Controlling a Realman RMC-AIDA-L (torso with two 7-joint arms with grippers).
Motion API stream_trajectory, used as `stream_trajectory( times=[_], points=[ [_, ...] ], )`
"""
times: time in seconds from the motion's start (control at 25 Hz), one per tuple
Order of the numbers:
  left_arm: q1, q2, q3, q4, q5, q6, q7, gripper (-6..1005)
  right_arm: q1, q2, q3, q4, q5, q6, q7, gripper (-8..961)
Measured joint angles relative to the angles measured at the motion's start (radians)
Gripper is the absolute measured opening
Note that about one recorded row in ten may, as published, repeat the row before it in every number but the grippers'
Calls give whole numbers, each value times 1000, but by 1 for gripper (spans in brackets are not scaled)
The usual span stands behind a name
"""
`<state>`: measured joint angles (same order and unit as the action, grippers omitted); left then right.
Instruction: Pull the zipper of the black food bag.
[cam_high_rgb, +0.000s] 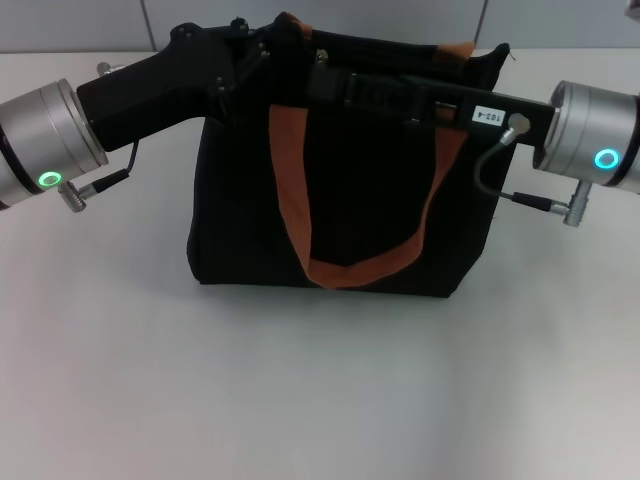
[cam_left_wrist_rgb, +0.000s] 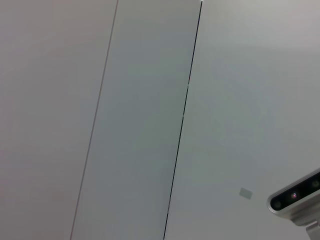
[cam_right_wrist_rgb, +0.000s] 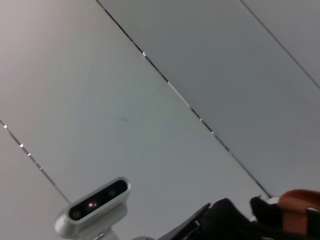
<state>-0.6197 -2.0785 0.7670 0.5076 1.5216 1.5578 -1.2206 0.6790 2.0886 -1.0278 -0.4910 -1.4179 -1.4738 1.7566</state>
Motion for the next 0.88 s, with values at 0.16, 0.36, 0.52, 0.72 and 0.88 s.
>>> stream_trajectory(
  times=[0.16,0.36,0.52,0.72,0.88],
  points=[
    [0,0,0,-1,-1,1,2,18,10,0,-20,0,1,-2,12,826],
    [0,-1,0,-8,-2,1,12,18,14,1,-23,2,1,2,19,825],
    [0,-1,0,-16,-3,-1,15,18,15,1,-25,1,6,-13,22,825],
    [0,-2,0,-17,-3,-3,15,18,16,1,-27,3,9,32,32,825],
    [0,-2,0,-17,-3,-6,15,18,19,0,-27,5,10,10,31,824]
  ],
)
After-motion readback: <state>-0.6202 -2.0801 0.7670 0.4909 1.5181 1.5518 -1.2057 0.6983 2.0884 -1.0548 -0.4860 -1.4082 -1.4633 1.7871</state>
